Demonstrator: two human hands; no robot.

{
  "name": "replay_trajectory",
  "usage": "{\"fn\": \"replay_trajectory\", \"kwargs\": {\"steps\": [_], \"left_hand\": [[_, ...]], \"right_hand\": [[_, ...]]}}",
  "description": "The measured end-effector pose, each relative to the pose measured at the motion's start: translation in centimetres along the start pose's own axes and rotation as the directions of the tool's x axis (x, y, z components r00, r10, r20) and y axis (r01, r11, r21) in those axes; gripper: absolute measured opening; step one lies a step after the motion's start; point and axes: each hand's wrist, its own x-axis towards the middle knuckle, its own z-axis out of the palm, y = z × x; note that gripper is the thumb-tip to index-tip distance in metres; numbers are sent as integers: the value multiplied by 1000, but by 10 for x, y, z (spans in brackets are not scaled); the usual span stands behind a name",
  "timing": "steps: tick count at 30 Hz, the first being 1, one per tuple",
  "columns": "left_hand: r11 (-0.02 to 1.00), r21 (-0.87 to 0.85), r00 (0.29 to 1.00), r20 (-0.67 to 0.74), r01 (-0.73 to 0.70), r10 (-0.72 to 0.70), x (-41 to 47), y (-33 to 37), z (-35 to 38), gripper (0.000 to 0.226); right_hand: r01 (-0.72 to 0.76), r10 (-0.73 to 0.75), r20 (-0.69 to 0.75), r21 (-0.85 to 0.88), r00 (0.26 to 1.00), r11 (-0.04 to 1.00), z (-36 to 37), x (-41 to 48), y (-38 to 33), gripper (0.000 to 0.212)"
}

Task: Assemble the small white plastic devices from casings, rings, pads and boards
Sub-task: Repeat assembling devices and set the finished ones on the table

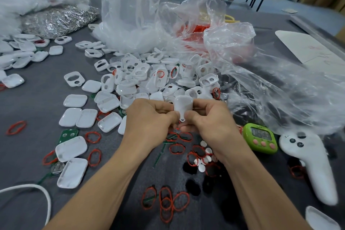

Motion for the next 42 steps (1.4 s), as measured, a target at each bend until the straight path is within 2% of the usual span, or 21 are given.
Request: {"fn": "replay_trajectory", "kwargs": {"steps": [3,7,9,12,15,16,17,19,20,21,23,26,28,31,35,38,42], "left_hand": [[998,46,998,-28,-50,51,-1,-2,1,10],[993,23,993,-23,-116,116,-5,2,-1,9],[994,-24,994,-49,-103,102,-5,4,-2,17],[993,-46,987,-121,-107,101,-4,5,-1,26],[979,69,955,-215,-194,204,-8,8,4,25],[965,126,936,-243,-229,253,-10,9,5,24],[948,185,919,-253,-260,302,-12,9,6,20],[905,279,901,-205,-320,382,-16,7,6,7],[892,290,902,-158,-346,401,-17,6,6,12],[890,274,907,-112,-365,407,-18,5,5,23],[914,197,924,-75,-355,376,-18,6,3,38],[953,62,938,-171,-296,302,-8,8,1,22],[968,-17,956,-168,-249,242,-4,8,-2,20],[972,-164,986,-22,-168,167,-5,9,-3,21],[944,-308,983,93,-122,158,-6,10,-2,22],[940,-328,975,167,-88,150,-7,12,0,31],[944,-329,982,169,-23,83,-6,11,2,29]], "right_hand": [[-17,17,-59,-1,998,1000,0,1,2,30],[-14,21,-54,121,998,993,-1,-2,-4,34],[4,7,-74,147,997,989,1,-4,-7,27],[27,-9,-129,138,992,990,5,-4,-9,31],[92,-82,-216,35,973,995,15,-3,-5,20],[110,-105,-219,10,970,994,19,-4,-5,13],[114,-109,-197,18,974,993,22,-5,-5,14],[88,-79,-154,51,985,995,23,-4,-4,27],[90,-83,-138,43,987,995,23,-3,-5,26],[91,-84,-119,54,989,994,22,-3,-6,23],[48,-32,-83,202,996,978,17,-1,-7,25],[-82,81,20,382,997,920,9,-1,-10,38],[-113,91,75,385,993,916,5,-3,-14,32],[-116,75,118,390,990,914,2,-5,-15,28],[-95,57,103,411,993,906,-1,-6,-16,28],[-84,54,86,407,995,909,0,-7,-16,28],[-117,52,179,377,983,919,-3,-6,-17,25]]}}
